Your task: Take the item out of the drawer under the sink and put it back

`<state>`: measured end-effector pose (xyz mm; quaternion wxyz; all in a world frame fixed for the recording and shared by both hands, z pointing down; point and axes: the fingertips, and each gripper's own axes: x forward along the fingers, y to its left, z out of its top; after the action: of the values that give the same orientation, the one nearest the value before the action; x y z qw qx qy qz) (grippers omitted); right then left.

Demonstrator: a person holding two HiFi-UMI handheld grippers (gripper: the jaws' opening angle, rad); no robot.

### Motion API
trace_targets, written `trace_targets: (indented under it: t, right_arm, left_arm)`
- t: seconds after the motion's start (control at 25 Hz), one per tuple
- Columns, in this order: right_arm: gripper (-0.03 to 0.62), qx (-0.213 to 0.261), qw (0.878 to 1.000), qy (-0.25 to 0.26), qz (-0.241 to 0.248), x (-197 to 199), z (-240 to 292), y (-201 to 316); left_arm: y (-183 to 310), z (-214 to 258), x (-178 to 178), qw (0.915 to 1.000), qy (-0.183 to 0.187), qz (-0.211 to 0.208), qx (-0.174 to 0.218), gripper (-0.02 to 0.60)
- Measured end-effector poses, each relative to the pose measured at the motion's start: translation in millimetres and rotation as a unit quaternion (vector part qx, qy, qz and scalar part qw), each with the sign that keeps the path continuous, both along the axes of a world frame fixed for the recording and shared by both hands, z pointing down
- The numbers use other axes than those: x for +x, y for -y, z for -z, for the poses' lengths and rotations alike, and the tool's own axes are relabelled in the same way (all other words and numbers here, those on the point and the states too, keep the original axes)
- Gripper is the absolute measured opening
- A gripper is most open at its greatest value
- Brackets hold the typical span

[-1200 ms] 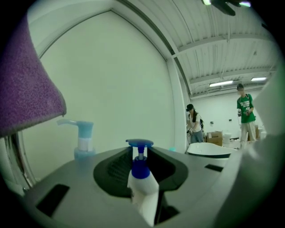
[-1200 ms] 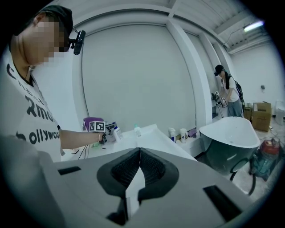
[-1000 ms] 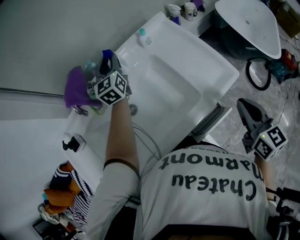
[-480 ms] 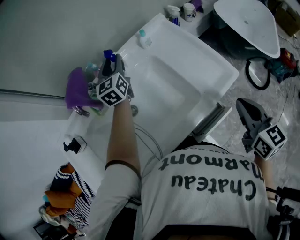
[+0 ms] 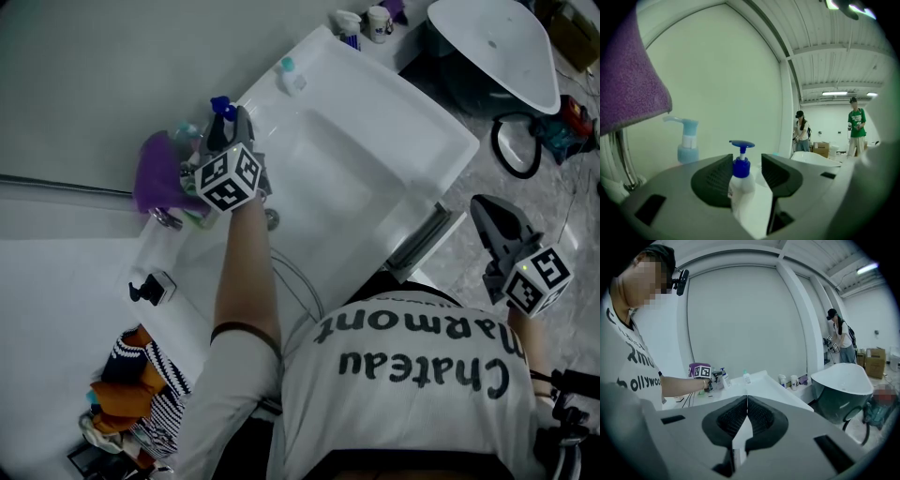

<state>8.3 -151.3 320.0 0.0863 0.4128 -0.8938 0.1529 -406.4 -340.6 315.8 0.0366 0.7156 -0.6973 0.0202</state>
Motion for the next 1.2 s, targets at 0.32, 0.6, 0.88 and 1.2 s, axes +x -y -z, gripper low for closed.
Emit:
trace_targets:
  t: [0.32,0.6,0.88,1.2]
  right_arm:
    - [0.011,0.001,1.000,0.005,0.024,-36,-6,-4]
    - [0.011,0.005,0.998,0.009,0.061,-79,-11,-4]
    - [0.011,0.004,0.991,0.028,0.132,-123,-6,16]
    - [0.011,-0.017,0.961,0.053,0.272,-194,-11,20]
  left_arm:
    - [-29,15,10,0.9994,-0.006,-0.016,0.030,0.169]
    - [-75,34,9,0.9966,-0.021,-0.026,0.075,0.166]
    - [-129,49,30,0.9951,-0.007,-0.076,0.062,0.095]
    - [-213,38,27,0.9994,-0.001,-0.009,0.032,0.087]
